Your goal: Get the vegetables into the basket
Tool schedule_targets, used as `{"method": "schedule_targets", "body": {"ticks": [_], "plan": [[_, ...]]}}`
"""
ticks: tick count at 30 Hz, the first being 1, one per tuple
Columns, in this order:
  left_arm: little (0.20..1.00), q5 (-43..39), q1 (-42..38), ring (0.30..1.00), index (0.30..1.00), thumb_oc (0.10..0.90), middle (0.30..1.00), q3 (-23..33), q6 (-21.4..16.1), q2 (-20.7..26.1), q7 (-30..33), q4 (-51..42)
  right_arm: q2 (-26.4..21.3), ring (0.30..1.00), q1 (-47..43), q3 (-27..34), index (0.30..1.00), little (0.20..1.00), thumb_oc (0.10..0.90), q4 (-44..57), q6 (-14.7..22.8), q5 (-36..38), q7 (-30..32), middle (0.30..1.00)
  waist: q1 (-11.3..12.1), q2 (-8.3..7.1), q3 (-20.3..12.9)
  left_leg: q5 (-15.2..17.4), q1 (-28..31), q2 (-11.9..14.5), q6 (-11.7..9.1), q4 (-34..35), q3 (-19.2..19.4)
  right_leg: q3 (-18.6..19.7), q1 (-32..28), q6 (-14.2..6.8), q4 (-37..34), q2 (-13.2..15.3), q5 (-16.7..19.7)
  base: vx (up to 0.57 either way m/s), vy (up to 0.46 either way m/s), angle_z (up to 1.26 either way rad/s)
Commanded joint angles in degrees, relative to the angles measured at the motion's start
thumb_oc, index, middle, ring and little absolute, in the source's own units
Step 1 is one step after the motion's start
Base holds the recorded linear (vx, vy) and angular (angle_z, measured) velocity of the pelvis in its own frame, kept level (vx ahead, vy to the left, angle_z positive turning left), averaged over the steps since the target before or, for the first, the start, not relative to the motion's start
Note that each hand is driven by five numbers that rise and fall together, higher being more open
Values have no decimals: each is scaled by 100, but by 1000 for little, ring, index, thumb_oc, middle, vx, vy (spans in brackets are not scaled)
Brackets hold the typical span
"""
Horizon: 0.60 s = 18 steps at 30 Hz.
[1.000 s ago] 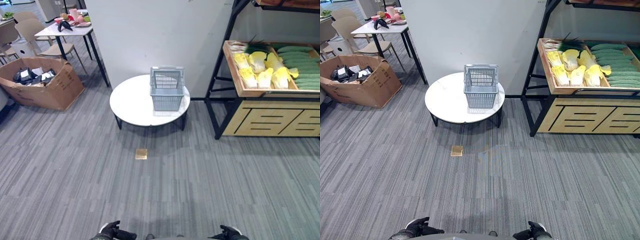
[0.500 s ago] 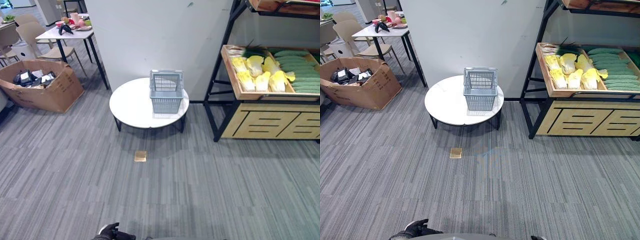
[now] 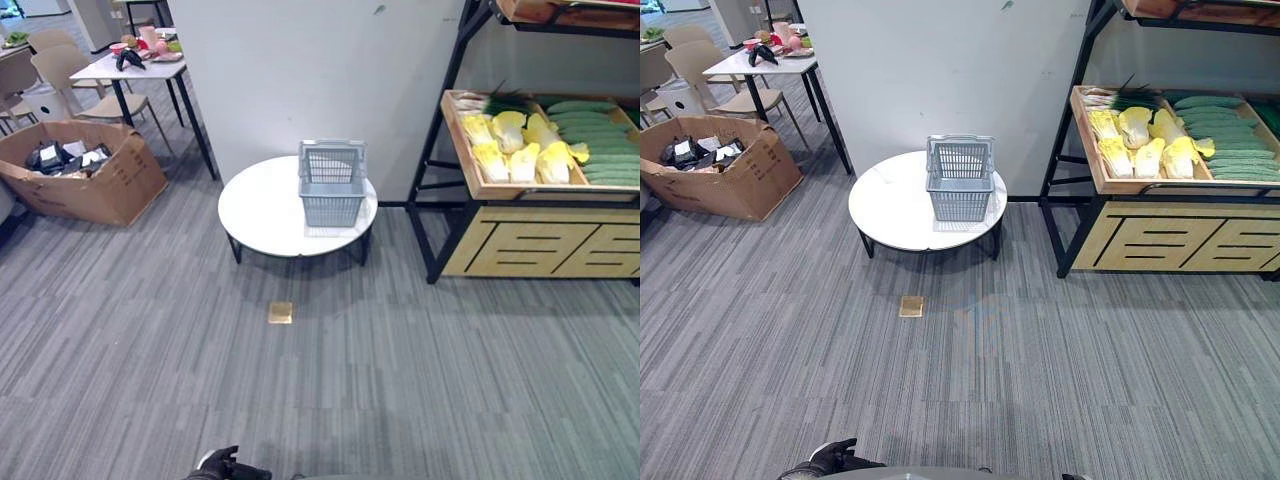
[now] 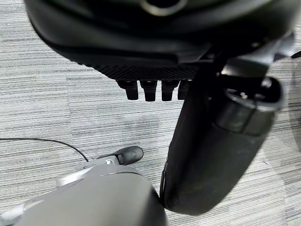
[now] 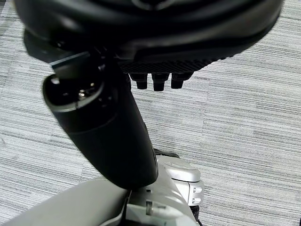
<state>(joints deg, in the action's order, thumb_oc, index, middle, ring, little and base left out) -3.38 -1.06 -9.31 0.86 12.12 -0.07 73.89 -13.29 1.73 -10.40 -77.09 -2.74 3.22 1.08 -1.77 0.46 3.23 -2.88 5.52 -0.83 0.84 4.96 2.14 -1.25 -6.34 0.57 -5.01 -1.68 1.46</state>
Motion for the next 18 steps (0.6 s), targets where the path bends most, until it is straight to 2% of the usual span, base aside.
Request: {"method": "schedule_targets", "body": {"ticks": [1,11,18], "plan": [[1000,34,33,1000,1000,900,1000,-78,69,45,-16,306,13,1000,-217,-151,1000,1000,900,-44,6,66,-57,1000,-10,-100,116,124,14,162,-337,4,-334,142,49,-490,1,213,213,-7,-37,1],[1000,-473,-8,1000,1000,900,1000,222,69,52,23,324,-46,1000,-274,-77,1000,1000,900,-32,26,149,-28,1000,23,-105,268,13,-24,260,-343,4,-362,135,158,-378,129,147,151,8,-47,3],[1000,-627,-92,1000,1000,900,1000,190,60,22,45,255,-141,1000,-315,-51,1000,1000,900,-56,25,212,-20,1000,9,-103,370,20,-213,342,-357,-208,-376,110,514,-264,725,57,-90,27,-72,3]]}}
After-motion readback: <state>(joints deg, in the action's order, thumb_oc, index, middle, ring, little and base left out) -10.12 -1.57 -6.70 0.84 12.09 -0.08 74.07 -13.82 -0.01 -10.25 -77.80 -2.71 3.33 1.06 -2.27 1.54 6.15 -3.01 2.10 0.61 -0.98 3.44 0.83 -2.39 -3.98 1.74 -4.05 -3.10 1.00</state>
